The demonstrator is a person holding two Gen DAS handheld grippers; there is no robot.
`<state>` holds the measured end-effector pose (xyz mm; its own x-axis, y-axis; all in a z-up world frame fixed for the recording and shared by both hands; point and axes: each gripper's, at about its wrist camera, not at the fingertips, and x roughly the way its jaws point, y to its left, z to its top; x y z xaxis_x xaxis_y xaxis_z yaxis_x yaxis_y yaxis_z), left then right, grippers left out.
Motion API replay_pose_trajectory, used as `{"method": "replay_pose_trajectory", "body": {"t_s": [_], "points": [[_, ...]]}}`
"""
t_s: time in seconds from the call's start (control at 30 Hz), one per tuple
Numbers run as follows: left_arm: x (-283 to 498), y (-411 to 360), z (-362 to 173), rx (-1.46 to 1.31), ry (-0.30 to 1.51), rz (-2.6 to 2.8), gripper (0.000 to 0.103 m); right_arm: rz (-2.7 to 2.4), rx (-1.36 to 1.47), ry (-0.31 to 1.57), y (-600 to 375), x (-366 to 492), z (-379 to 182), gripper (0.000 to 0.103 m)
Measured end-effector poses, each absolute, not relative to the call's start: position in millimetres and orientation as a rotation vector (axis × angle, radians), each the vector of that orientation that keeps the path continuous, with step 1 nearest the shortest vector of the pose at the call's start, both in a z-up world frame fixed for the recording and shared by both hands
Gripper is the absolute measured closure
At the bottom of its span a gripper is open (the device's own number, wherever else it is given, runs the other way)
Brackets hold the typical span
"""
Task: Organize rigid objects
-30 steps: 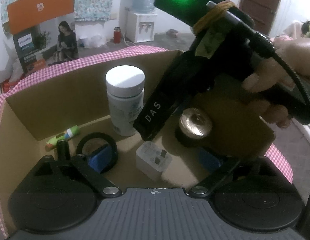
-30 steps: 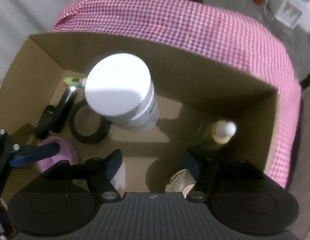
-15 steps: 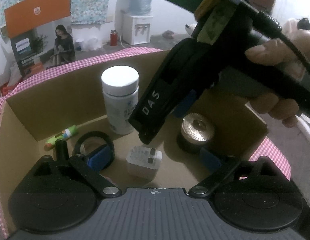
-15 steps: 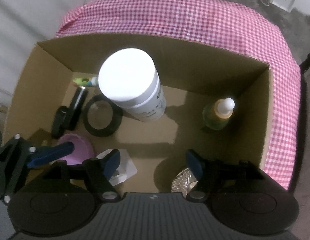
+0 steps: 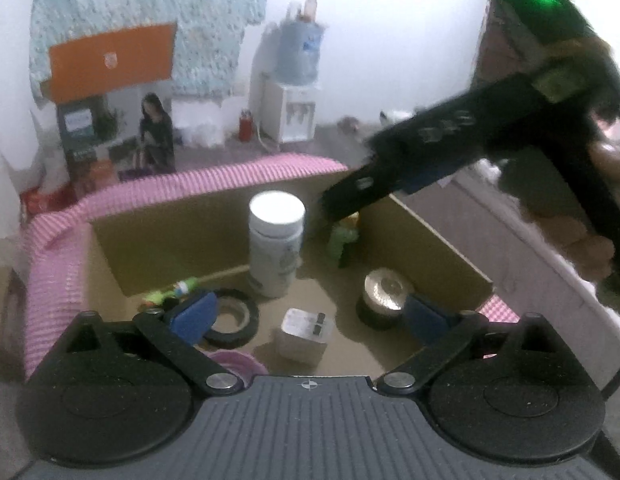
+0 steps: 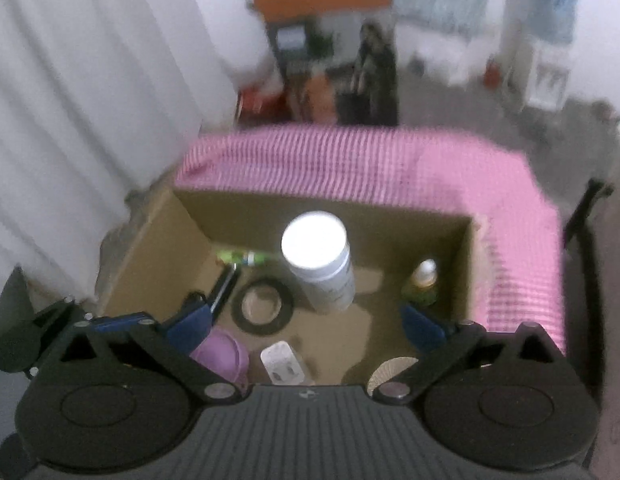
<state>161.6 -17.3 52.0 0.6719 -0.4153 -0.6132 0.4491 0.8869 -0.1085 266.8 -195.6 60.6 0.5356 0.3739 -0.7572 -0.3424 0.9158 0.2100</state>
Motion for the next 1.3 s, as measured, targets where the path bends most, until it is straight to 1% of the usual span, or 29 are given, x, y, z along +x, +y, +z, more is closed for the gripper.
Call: {"method": "replay_pose_trajectory", "body": {"t_s": [0.13,0.27,0.33,0.47,0.6,0.7,0.77,0.9,1.0,1.1,1.3], "points": [[143.2,-9.8,60.2,0.056,0.639,-0.456,0.000,0.321,0.017,0.737,-207.4,221.9,81.7,0.000],[132.0,-3.2,61.5,0.052,0.633,-0.437,0.000,0.226,-0.090,0.521,-212.7,179.1,93.2,0.000],[128.8,0.2,60.3,0.049,0.636,-0.435,0.000,0.196,-0.106,0.468,-214.9,164.0,95.6,0.000],[118.2,7.5,60.0,0.047,0.620,-0.425,0.000,0.212,-0.010,0.394,-233.4,139.2,109.2,0.000],[114.1,12.3,58.6,0.031,0.613,-0.418,0.000,0.289,0.143,0.197,-262.6,98.4,124.2,0.000],[113.8,16.7,57.8,0.004,0.626,-0.410,0.000,0.281,0.196,0.105,-270.1,72.3,123.5,0.000],[113.9,18.1,58.2,-0.015,0.635,-0.403,0.000,0.257,0.183,0.125,-267.1,65.3,119.5,0.000],[113.6,24.1,63.2,-0.048,0.640,-0.363,0.000,0.202,0.129,0.224,-253.3,64.4,107.0,0.000],[112.2,26.4,65.9,-0.060,0.644,-0.321,0.000,0.056,-0.007,0.193,-233.9,55.1,101.5,0.000],[112.7,25.3,64.9,-0.056,0.668,-0.283,0.000,-0.025,-0.076,0.204,-218.5,48.6,94.0,0.000],[110.0,23.4,62.1,-0.042,0.688,-0.241,0.000,-0.031,-0.142,0.436,-189.3,66.5,70.3,0.000]]}}
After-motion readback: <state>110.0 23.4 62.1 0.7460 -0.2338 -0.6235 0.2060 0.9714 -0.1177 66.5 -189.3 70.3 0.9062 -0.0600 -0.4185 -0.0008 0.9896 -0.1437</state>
